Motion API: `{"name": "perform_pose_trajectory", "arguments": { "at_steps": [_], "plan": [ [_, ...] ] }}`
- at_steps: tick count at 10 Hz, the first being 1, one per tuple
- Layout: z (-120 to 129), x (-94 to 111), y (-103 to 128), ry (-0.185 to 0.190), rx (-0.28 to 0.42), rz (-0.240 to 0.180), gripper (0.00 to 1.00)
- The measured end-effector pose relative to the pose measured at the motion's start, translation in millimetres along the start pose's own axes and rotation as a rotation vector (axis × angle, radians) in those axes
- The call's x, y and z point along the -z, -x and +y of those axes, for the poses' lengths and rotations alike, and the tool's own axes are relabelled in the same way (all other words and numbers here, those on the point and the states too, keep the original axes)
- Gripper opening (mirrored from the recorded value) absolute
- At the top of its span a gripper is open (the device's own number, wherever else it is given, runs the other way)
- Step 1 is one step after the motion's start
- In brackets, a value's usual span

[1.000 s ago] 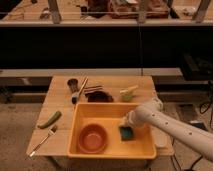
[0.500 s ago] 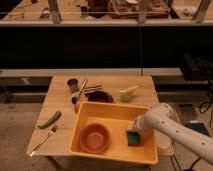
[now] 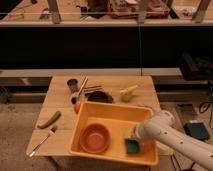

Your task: Wipe tray with sponge

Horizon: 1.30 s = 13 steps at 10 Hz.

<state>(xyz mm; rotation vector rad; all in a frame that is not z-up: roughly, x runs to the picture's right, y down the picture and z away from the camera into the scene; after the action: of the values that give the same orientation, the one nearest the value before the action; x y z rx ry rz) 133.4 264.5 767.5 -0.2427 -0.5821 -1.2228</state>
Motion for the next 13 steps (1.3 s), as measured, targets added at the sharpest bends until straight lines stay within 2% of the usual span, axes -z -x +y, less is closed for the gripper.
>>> {"name": "perform_pose_trajectory", "arguments": {
  "at_steps": [4, 6, 8, 10, 13],
  "plan": [
    [-52, -13, 23, -0.05, 0.105, -0.048, 0.0],
    [-67, -18, 21, -0.082, 0.142, -0.057, 0.0],
    [-85, -23, 7, -0.109, 0.174, -0.052, 0.0],
    [-82, -27, -7, -0.093, 0.165, -0.038, 0.0],
    [-45, -19, -25, -0.051, 0.102, -0.007, 0.0]
  ]
}}
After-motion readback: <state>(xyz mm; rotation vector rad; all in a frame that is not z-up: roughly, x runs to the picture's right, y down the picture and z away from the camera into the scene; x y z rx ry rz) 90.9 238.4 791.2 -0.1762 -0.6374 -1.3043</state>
